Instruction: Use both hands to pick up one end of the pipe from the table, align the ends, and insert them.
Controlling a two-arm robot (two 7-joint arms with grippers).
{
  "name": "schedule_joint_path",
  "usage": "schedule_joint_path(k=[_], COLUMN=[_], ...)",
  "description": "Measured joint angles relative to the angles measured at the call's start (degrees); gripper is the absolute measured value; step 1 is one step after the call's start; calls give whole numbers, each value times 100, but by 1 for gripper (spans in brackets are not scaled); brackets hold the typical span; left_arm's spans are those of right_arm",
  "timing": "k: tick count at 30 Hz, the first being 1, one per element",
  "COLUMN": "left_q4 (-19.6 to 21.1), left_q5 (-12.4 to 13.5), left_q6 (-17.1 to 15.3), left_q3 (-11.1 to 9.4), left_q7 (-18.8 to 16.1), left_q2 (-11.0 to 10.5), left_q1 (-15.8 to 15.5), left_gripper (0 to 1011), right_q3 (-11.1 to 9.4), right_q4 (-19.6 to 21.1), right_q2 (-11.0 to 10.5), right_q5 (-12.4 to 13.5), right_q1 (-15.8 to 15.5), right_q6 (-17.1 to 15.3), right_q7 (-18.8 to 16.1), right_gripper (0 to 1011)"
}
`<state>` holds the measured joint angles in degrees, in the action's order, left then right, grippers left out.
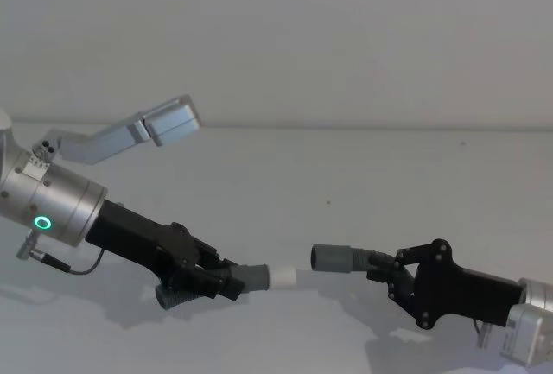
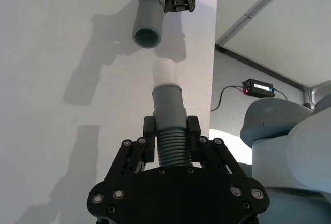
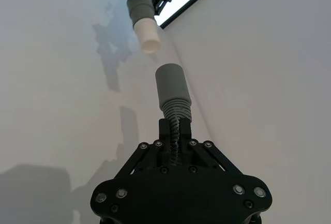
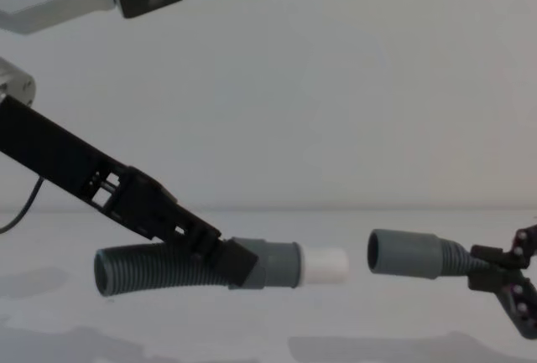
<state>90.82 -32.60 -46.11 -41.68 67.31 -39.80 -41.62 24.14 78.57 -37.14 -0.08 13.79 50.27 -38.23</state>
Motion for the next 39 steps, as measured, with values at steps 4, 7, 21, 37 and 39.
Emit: schedule_joint_path(k=[4, 7, 21, 37, 39], left_q4=[26, 42, 41, -2, -7], left_q5=[5, -1, -66, -89, -89], left_q6=[24, 50, 136, 62, 52], left_q3=[-25, -38, -133, -293, -309], left_q7=[35, 52, 134, 183, 185], left_q2=[-43, -67, -96, -96, -94], left_q1=[-37, -52, -129, -267, -281], left_gripper=[348, 348, 348, 348, 348], right_q3=[18, 28, 75, 113, 116], right_q4=[-25, -32, 37, 246, 261], right_q2=[-55, -96, -229, -379, -389], right_q5=[-31, -71, -230, -162, -149], right_q1=[33, 49, 69, 34, 33], right_q6=[95, 149, 306, 326, 325], right_q7=[-31, -47, -60, -61, -68], right_gripper=[85, 85, 85, 85, 85])
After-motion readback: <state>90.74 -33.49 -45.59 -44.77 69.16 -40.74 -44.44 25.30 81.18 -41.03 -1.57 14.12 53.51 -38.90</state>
